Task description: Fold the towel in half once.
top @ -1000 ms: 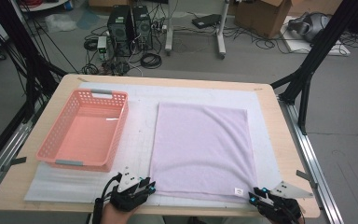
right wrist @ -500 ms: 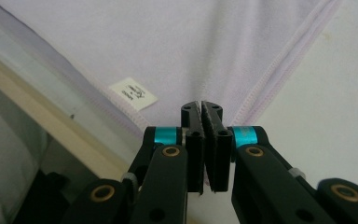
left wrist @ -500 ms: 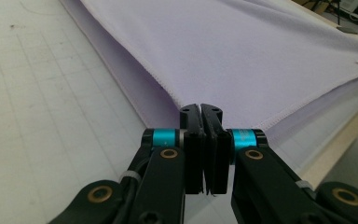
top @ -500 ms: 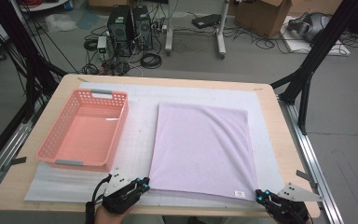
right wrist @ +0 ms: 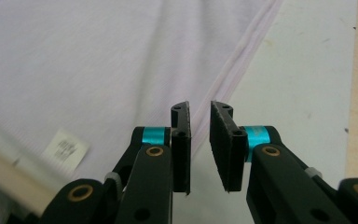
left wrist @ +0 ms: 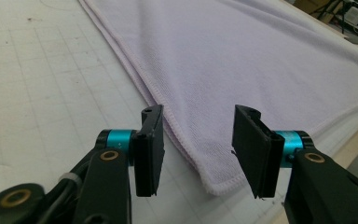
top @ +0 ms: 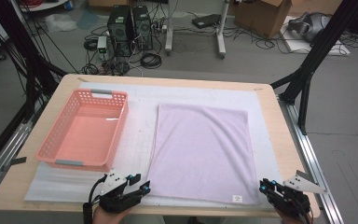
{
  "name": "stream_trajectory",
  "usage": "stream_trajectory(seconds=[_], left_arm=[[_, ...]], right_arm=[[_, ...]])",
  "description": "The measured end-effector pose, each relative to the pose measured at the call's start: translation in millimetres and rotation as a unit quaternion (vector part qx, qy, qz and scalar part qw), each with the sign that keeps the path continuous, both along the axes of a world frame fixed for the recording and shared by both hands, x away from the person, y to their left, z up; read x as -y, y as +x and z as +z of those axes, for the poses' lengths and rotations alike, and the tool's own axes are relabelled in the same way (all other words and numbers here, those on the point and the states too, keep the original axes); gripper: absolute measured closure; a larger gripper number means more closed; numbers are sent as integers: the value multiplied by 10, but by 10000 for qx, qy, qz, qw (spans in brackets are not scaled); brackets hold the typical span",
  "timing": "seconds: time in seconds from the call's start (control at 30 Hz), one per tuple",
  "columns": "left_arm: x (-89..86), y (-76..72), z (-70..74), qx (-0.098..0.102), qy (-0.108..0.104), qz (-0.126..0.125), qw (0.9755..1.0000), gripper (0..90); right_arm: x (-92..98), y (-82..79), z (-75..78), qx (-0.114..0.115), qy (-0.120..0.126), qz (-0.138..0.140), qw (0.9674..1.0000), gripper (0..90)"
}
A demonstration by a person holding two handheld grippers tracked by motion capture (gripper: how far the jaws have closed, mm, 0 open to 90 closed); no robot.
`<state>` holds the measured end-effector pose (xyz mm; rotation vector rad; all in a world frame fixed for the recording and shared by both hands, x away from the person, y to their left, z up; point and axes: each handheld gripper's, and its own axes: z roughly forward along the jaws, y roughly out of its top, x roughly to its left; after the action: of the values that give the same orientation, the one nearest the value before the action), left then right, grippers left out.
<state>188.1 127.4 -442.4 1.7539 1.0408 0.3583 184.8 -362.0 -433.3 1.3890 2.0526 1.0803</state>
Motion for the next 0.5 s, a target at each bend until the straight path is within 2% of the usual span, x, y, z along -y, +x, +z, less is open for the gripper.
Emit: stream_trajectory(seconds=[0.1,0.17,0.3,0.37,0.43,0.5], left_arm=[[14,9,5,42,14,-17,10000,532],[16,26,8,78,28,-18,10000,530],[8,92,-5,30,45,-1,10000,516],[7,135,-9,-3,30,26,10000,505],[4,177,-7,-4,31,14,10000,505],[4,224,-6,-19,16,16,10000,505]], right_arm=[[-34,155,-49,-58,9,-57,10000,772],[-55,247,-70,-100,125,-124,9998,748],[-99,397,-114,-192,190,-260,9993,731],[-120,460,-154,-278,18,-300,9992,787],[-100,489,-145,-333,45,-240,9991,863],[-67,460,-85,-298,-285,-376,9984,876]])
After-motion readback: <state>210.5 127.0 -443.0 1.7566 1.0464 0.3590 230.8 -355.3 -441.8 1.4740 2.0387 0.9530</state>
